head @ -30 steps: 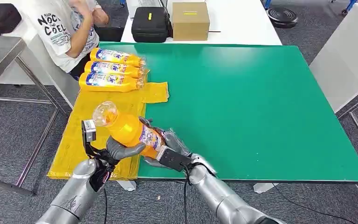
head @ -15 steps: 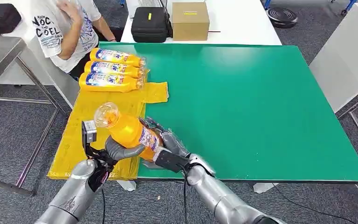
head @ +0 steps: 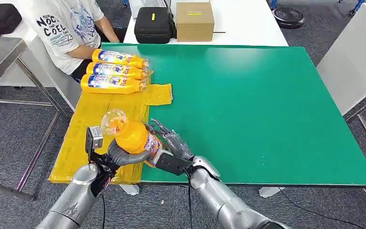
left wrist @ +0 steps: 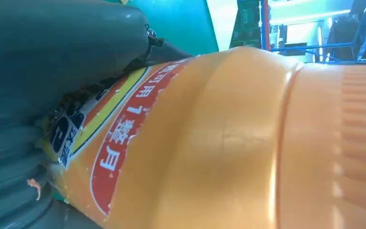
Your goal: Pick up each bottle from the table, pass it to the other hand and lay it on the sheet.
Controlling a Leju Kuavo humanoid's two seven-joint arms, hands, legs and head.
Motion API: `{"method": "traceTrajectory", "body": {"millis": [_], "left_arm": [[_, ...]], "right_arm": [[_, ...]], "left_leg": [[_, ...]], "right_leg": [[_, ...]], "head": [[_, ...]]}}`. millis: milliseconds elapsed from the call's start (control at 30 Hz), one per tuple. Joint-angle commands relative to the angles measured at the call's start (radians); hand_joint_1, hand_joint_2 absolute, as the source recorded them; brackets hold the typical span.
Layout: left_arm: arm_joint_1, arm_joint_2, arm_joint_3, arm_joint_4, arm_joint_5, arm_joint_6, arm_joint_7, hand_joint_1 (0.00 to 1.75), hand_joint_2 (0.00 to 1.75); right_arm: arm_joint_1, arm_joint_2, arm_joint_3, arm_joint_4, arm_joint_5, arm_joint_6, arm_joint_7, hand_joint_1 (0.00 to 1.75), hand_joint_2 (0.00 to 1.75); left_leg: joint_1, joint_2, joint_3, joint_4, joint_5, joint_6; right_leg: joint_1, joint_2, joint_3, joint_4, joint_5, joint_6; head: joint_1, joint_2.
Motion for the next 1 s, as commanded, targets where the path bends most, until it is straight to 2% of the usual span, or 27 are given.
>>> {"method": "traceTrajectory", "body": {"millis": [33, 433, 500, 900, 1000], "left_arm": [[-0.061, 0.009, -0.027, 0.011, -0.011, -0.008, -0.019, 1.75, 1.75], [-0.055, 0.024, -0.015, 0.020, -0.024, 0.001, -0.029, 1.75, 1.75], [-0.055, 0.024, -0.015, 0.020, -0.024, 0.001, -0.029, 1.75, 1.75], [-0.064, 0.021, -0.010, 0.044, -0.032, 0.005, -0.021, 1.75, 1.75], [-0.067, 0.013, 0.001, 0.046, -0.043, 0.029, -0.015, 1.75, 1.75]], "right_arm": [[0.000, -0.037, -0.053, 0.045, 0.009, -0.002, 0.017, 0.00, 0.00], [0.028, -0.057, -0.100, -0.042, 0.023, -0.033, 0.004, 0.00, 0.00], [0.028, -0.057, -0.100, -0.042, 0.023, -0.033, 0.004, 0.00, 0.00], [0.108, -0.101, -0.200, -0.259, 0.057, -0.082, 0.023, 0.00, 0.00], [0.123, -0.102, -0.211, -0.279, 0.070, -0.085, 0.026, 0.00, 0.00]], "left_leg": [[0.001, -0.003, 0.002, 0.000, -0.001, -0.001], [0.002, -0.006, 0.002, 0.001, -0.001, -0.002], [0.001, -0.001, 0.000, 0.000, -0.001, -0.001], [0.003, -0.003, 0.004, 0.002, -0.003, -0.003], [0.000, -0.002, 0.000, 0.000, 0.000, -0.001]], "right_leg": [[0.002, -0.003, 0.003, -0.001, -0.001, -0.001], [0.002, -0.006, 0.005, 0.000, -0.002, -0.002], [0.000, 0.000, 0.001, 0.000, 0.000, -0.001], [0.003, -0.003, 0.007, 0.000, -0.003, -0.003], [0.000, -0.001, 0.001, 0.000, 0.000, -0.001]], "head": [[0.000, 0.000], [0.002, 0.000], [0.001, 0.000], [0.001, 0.000], [0.001, 0.000]]}}
